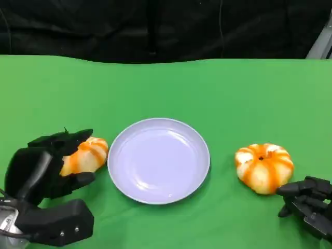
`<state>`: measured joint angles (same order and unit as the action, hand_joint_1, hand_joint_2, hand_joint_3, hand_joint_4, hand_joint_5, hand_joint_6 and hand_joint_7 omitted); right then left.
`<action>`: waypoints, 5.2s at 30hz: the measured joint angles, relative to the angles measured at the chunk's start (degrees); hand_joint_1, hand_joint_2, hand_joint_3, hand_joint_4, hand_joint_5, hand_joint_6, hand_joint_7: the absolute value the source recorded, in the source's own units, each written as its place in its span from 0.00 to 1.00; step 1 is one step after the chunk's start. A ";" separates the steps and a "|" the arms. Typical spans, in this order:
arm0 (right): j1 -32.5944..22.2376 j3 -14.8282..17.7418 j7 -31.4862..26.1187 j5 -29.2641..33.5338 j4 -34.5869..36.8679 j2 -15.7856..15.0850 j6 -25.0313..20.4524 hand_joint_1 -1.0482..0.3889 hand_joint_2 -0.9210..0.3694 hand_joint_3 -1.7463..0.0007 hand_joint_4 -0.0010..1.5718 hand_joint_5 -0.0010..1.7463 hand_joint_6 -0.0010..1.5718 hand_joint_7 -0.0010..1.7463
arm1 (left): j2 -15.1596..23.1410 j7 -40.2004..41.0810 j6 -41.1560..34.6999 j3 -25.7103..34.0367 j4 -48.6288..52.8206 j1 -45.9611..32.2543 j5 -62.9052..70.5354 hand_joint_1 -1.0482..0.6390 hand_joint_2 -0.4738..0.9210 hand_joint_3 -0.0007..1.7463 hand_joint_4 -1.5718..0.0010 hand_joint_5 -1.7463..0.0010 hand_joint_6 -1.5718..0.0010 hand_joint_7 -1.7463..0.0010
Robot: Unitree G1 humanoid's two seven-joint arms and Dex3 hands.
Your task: Grasp the bread from the table and place it into the plate.
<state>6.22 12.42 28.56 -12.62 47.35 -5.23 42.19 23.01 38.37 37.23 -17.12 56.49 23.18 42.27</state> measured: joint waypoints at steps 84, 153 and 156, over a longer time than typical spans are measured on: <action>-0.01 -0.02 -0.42 0.04 -0.07 -0.10 0.21 0.70 0.00 0.81 0.50 0.74 0.65 0.31 | -4.87 10.77 -3.65 -3.78 10.90 4.70 -5.65 0.64 0.97 0.01 0.58 0.05 0.53 0.23; 0.19 -0.26 -1.21 1.13 0.48 -0.11 1.00 0.69 0.00 0.82 0.51 0.73 0.67 0.29 | -13.40 9.21 4.70 -11.13 2.58 6.60 0.96 0.63 0.86 0.23 0.39 0.37 0.21 0.77; 0.19 -0.26 -1.21 1.13 0.48 -0.11 1.01 0.69 0.00 0.82 0.51 0.72 0.67 0.28 | -14.01 7.91 4.71 -11.21 3.89 7.25 0.78 0.63 0.88 0.20 0.40 0.36 0.22 0.78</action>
<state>6.41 12.17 27.35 -11.49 47.83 -5.34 43.20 9.00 46.28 41.93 -28.33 60.38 30.42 43.05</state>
